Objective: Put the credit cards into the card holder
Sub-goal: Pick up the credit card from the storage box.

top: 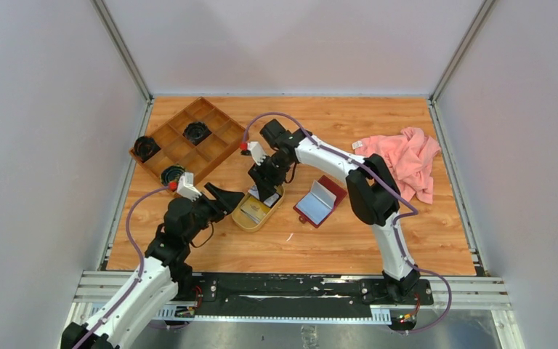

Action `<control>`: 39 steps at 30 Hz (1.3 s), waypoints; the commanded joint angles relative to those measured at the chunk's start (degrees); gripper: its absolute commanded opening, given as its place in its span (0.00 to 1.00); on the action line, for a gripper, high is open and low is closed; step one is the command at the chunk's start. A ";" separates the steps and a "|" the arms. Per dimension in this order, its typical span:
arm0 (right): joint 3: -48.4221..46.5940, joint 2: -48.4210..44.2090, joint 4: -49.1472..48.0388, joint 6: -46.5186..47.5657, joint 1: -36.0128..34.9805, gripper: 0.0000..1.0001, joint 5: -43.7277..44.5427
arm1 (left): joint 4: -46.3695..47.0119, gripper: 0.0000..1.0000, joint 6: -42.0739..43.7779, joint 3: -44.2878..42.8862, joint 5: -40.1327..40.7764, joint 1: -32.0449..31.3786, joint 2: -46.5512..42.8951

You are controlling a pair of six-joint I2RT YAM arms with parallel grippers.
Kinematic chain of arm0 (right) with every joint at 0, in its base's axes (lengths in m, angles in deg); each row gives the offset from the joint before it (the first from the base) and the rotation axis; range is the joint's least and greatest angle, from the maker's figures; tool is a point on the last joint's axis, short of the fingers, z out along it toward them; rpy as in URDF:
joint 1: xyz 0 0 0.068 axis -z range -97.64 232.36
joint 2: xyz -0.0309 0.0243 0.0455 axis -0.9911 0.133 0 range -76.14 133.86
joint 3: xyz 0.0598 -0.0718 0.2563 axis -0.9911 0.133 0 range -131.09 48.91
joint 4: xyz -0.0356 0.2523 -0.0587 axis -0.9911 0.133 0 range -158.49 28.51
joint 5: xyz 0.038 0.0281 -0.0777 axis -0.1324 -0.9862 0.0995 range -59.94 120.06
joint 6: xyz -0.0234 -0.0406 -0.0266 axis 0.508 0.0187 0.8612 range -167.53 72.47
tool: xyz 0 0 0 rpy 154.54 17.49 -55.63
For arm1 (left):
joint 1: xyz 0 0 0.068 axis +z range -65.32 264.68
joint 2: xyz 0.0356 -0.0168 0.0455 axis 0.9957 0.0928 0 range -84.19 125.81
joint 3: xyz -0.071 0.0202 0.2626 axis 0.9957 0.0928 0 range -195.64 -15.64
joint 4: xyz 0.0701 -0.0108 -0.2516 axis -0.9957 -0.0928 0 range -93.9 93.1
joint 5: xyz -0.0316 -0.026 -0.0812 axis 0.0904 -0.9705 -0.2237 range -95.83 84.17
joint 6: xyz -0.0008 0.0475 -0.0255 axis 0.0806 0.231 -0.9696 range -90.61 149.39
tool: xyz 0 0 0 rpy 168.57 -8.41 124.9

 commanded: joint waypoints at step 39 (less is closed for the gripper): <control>-0.31 3.42 2.21 -0.11 5.42 0.47 -17.31 | 22.93 0.45 3.53 -1.72 -8.20 0.14 25.92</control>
